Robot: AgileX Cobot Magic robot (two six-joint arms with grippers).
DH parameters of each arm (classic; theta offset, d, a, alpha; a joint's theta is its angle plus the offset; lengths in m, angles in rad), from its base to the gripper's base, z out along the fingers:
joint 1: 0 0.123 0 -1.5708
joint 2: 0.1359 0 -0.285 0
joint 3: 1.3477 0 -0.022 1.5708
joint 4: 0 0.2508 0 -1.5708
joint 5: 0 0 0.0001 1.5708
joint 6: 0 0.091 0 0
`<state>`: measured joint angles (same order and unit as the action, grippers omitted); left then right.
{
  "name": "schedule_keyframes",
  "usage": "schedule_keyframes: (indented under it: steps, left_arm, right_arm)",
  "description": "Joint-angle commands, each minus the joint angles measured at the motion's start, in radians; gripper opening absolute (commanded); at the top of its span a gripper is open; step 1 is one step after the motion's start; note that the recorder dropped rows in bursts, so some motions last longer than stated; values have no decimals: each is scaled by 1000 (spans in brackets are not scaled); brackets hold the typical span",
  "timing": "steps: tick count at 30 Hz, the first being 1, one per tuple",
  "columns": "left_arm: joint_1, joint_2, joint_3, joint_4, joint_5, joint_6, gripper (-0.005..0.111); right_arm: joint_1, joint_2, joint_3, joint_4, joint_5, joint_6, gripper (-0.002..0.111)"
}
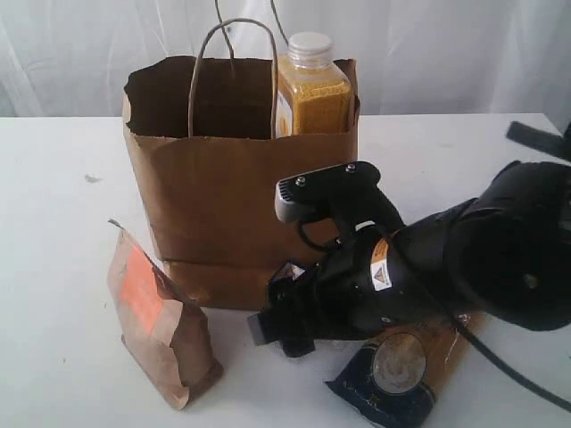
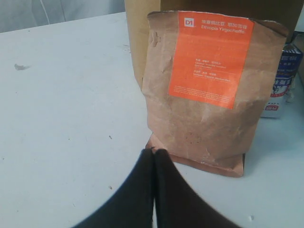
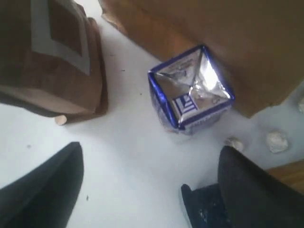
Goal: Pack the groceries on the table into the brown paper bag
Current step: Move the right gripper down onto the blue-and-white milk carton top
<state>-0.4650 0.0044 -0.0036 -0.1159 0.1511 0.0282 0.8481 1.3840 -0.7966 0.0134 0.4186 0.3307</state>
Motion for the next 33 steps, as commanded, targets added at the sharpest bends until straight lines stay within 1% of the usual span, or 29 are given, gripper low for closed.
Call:
schedule_keyframes:
  steps: [1,11,21,28,33]
  left_arm:
    - [3,-4,4,-4,-2,3,0]
    - [3,-4,4,-4,-2,3,0]
    - [3,-4,4,-4,-2,3,0]
    - [3,-4,4,-4,-2,3,0]
    - [3,-4,4,-4,-2,3,0]
  right_arm:
    - [0,56,4,-13,-59,39,72]
    - [-2,142,4,-51,-137,68,72]
    - [-2,170,4,-267,-155,277,72]
    - [-2,184,4,-284,-231,393,72]
    - [-2,212,-5,-284,-257,426,72]
